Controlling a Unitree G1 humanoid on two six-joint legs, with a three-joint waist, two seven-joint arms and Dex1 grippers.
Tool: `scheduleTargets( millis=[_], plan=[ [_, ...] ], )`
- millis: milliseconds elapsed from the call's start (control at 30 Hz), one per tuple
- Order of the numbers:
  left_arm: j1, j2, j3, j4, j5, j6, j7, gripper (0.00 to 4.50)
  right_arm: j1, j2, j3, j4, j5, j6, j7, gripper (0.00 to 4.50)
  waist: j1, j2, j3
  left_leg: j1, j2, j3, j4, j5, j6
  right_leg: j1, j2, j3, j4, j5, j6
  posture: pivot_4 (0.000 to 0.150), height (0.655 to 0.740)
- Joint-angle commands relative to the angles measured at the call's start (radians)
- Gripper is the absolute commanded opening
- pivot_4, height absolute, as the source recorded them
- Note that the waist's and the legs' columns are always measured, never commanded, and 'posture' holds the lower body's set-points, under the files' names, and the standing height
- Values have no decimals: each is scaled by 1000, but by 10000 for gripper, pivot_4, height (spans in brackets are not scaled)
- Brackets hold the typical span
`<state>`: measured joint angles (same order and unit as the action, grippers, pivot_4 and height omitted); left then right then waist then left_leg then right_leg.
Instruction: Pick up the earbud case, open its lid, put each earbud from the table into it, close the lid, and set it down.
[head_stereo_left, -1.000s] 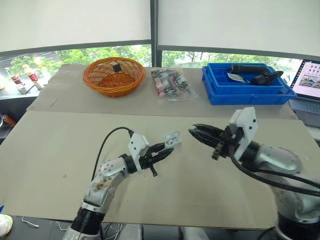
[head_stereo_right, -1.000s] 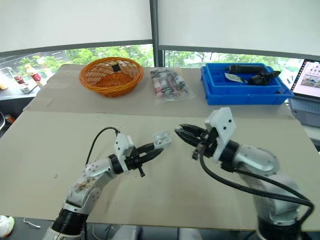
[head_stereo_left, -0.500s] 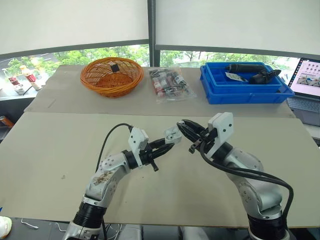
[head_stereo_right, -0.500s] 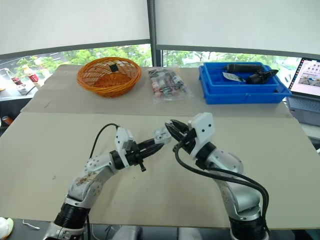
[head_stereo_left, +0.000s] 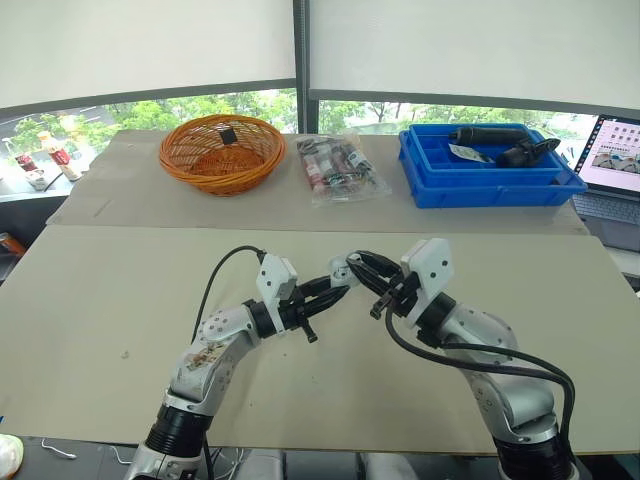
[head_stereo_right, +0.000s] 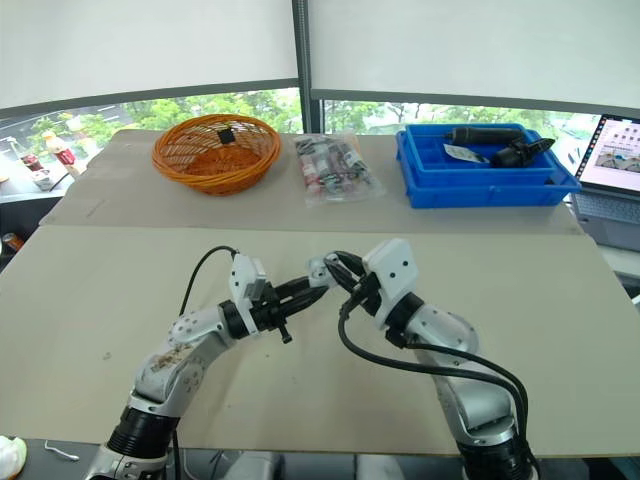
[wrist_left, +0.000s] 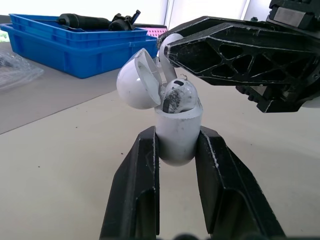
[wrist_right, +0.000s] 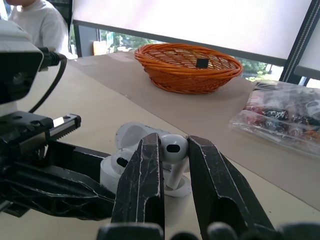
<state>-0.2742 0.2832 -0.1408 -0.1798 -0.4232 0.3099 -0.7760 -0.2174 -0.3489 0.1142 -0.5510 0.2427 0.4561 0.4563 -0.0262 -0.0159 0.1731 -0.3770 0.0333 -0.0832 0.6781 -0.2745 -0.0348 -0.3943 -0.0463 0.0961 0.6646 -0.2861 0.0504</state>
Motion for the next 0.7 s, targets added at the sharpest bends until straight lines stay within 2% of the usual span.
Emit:
scheduleTargets(
  millis=[33,200,333,400,500,700],
  plan=[
    [-4,0,2,-35,-10,-6,-5,5175,10,-27,19,-4,-50,-68,11,3519,0,0,0,0,0,0,0,0,0,0,0,0,0,0,0,1500,7054],
    [-6,-3,1,-32,-13,-11,-6,5175,25,-46,48,9,-89,-103,21,3519,-3,0,0,0,0,0,0,0,0,0,0,0,0,0,0,1500,7054],
    [-6,-4,-1,-33,-13,-16,-9,5175,40,-31,42,-6,-61,-83,28,3519,-4,0,0,0,0,0,0,0,0,0,0,0,0,0,0,1500,7054],
    [-6,-1,-4,-33,-11,-21,-13,5175,44,-25,25,-28,-30,-45,26,14230,-4,0,0,0,0,0,0,0,0,0,0,0,0,0,0,1500,7054],
    [-3,1,-7,-30,-7,-26,-17,5175,35,-22,-31,-80,33,47,9,24533,-4,0,0,0,0,0,0,0,0,0,0,0,0,0,0,1500,7054],
    [-12,6,-9,-9,-1,-35,-36,5175,2,-95,-272,-179,264,292,7,24656,0,0,0,-1,0,0,0,0,0,0,0,0,0,0,0,1500,7054]
  ],
)
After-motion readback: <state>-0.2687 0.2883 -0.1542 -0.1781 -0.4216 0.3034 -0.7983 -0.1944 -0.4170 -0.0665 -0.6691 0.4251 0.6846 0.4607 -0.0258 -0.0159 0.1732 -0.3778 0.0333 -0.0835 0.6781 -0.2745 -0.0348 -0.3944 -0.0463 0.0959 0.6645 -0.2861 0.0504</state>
